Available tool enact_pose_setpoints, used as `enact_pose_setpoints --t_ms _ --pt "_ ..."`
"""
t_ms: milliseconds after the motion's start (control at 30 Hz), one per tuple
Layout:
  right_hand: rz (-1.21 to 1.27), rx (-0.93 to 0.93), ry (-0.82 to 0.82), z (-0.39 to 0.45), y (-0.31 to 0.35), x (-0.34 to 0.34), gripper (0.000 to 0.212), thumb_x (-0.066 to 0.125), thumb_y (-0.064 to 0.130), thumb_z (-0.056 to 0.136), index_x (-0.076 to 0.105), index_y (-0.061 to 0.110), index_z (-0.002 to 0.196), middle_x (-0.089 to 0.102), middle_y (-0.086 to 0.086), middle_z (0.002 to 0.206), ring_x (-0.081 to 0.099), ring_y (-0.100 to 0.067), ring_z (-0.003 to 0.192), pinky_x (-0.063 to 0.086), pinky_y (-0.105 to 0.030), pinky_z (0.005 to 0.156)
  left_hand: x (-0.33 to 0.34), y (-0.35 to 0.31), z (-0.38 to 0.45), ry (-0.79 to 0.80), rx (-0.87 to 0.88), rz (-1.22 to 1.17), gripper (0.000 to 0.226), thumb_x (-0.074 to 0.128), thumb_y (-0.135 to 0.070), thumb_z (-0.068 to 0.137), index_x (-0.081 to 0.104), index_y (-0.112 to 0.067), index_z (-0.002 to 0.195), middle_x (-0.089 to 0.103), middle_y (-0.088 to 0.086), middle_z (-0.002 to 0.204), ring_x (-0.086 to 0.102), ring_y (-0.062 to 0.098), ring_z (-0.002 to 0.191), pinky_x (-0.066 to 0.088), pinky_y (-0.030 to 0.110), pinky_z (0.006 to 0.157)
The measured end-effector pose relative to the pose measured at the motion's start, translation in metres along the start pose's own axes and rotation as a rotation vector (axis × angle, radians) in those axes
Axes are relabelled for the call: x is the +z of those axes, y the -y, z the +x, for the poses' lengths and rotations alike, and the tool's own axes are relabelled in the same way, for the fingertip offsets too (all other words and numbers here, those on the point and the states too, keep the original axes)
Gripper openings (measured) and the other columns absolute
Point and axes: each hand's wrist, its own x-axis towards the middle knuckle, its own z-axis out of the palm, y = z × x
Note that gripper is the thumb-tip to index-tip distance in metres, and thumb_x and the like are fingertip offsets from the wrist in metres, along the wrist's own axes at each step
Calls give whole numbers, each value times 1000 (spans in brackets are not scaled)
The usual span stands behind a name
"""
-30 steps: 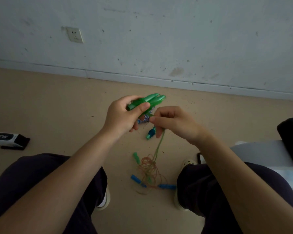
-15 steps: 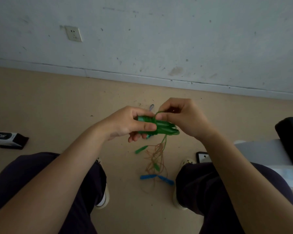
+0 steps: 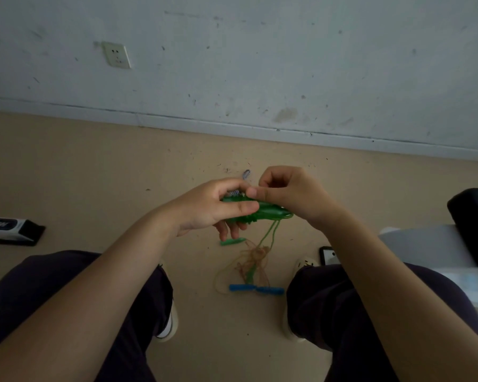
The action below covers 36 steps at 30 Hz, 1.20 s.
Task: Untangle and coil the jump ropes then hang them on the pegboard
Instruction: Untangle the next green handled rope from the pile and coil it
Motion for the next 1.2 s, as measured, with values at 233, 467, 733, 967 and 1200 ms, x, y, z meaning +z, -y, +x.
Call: enact_pose_setpoints --t_ms 233,467,733,967,1200 --pt "208 11 94 0 -3 -1 30 72 29 85 60 8 103 67 -19 97 67 -28 84 58 -44 82 -1 -1 2 -146 52 -23 44 70 -44 83 61 -21 119 76 6 89 73 26 76 57 30 64" --pt "395 -25 54 0 -2 9 38 66 36 87 63 9 115 72 -7 99 70 -23 84 57 -35 78 -2 1 5 -270 176 -205 49 71 -36 83 61 -33 131 75 9 93 71 24 72 58 31 63" --pt "146 130 51 -3 5 16 51 50 49 95 67 3 106 66 -13 74 60 -26 63 53 -39 67 0 7 12 -541 199 -177 33 78 -30 84 62 -20 110 76 3 82 69 22 64 53 29 53" --pt "85 -30 88 -9 10 9 22 60 20 97 63 13 76 49 2 49 36 -9 40 31 -18 41 -18 5 10 -698 144 65 27 82 -21 82 62 -25 99 73 0 71 67 14 54 49 23 47" --pt "-148 -236 -55 -8 13 -2 13 69 22 91 73 13 82 64 -7 71 54 -14 62 42 -26 58 -14 -6 0 -204 -8 168 38 83 -18 80 69 -24 114 73 4 72 65 16 57 50 23 51"
